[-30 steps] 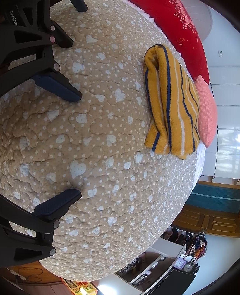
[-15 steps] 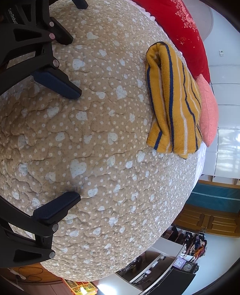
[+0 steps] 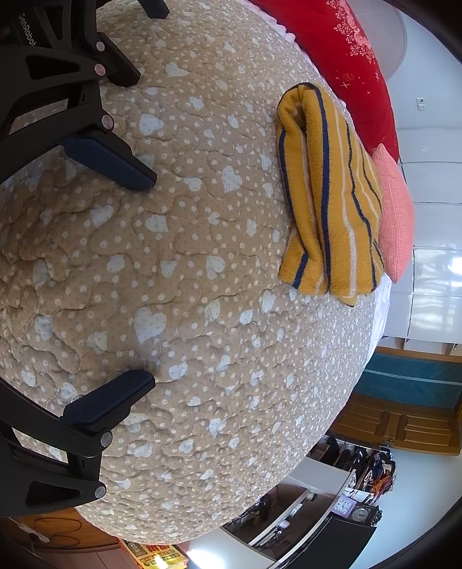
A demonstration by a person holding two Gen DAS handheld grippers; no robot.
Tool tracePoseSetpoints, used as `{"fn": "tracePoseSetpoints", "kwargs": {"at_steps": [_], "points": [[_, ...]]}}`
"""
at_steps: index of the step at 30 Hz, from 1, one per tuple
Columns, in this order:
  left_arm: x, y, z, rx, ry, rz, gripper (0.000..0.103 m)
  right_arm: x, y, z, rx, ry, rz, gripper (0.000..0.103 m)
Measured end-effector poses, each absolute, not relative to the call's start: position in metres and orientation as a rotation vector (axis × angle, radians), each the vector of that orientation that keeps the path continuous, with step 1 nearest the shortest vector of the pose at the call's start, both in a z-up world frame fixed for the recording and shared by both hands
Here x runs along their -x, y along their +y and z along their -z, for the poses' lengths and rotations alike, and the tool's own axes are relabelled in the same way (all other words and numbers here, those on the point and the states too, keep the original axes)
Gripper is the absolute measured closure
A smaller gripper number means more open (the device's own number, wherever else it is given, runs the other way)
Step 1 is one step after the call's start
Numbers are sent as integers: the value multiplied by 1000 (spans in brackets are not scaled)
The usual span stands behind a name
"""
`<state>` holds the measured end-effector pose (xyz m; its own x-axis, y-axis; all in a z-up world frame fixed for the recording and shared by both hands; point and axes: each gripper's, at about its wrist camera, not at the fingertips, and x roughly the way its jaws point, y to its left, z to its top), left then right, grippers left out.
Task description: Fold small clothes
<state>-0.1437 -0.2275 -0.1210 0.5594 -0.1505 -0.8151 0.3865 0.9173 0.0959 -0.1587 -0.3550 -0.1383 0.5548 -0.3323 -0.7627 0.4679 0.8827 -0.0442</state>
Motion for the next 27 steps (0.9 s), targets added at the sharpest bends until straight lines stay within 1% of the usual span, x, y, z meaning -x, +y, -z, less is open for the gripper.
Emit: {"fn": "tracePoseSetpoints", "kwargs": {"at_steps": [27], "points": [[144, -227, 121, -276, 924, 319, 0, 160, -360, 135, -206, 844, 473, 0]]}}
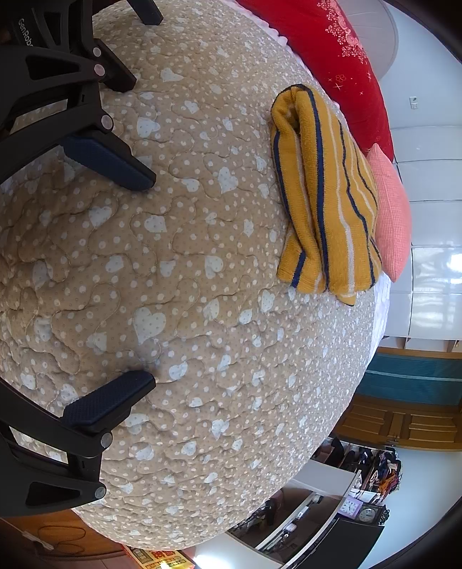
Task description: Fold small clothes
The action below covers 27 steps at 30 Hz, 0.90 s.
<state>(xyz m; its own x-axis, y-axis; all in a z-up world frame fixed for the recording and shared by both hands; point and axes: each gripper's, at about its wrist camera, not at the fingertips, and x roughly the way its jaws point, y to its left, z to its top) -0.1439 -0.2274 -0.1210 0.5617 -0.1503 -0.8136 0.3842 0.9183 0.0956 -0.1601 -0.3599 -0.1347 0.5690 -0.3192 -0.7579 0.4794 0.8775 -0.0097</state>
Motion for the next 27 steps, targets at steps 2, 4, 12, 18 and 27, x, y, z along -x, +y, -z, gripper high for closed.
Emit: {"fn": "tracePoseSetpoints", "kwargs": {"at_steps": [2, 4, 12, 18, 27], "points": [[144, -228, 121, -276, 925, 320, 0, 160, -359, 135, -198, 841, 476, 0], [144, -227, 121, -276, 924, 319, 0, 160, -358, 136, -192, 838, 480, 0], [145, -228, 121, -275, 923, 319, 0, 163, -353, 138, -184, 825, 484, 0], [145, -228, 121, -274, 923, 318, 0, 163, -354, 137, -182, 821, 484, 0], [145, -227, 121, -274, 921, 317, 0, 165, -356, 137, -197, 813, 468, 0]]}}
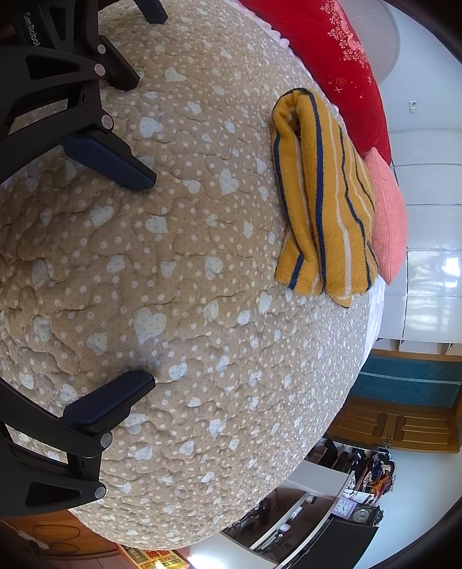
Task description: Fold small clothes
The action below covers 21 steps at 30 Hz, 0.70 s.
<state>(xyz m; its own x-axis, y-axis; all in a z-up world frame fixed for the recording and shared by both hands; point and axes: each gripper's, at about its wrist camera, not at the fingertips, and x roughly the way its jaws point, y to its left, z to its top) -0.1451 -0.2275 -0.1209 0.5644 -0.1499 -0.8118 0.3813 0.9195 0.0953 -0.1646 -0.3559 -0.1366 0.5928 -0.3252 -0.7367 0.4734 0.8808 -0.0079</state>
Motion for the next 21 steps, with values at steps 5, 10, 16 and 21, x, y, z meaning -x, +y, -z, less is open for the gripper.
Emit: {"fn": "tracePoseSetpoints", "kwargs": {"at_steps": [5, 10, 16, 21], "points": [[145, -228, 121, -273, 921, 317, 0, 164, -360, 135, -229, 835, 465, 0], [145, -228, 121, -272, 922, 316, 0, 161, -362, 134, -261, 862, 455, 0], [146, -228, 122, -271, 918, 316, 0, 163, -367, 133, -295, 831, 455, 0], [145, -228, 121, -271, 920, 316, 0, 159, -358, 136, -236, 856, 485, 0]]}}
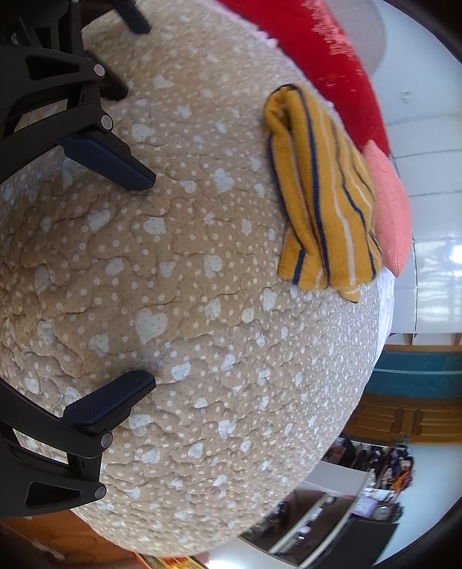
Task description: Fold small clothes
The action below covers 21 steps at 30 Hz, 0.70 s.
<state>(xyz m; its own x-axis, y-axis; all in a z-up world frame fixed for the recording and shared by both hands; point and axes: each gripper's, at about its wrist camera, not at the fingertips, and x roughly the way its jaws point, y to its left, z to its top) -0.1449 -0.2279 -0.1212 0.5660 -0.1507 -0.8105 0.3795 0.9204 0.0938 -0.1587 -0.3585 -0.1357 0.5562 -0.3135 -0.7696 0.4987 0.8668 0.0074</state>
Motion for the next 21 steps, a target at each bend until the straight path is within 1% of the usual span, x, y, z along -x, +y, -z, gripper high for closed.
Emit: {"fn": "tracePoseSetpoints", "kwargs": {"at_steps": [21], "points": [[130, -236, 122, -256, 922, 321, 0, 154, -358, 138, -224, 888, 500, 0]]}}
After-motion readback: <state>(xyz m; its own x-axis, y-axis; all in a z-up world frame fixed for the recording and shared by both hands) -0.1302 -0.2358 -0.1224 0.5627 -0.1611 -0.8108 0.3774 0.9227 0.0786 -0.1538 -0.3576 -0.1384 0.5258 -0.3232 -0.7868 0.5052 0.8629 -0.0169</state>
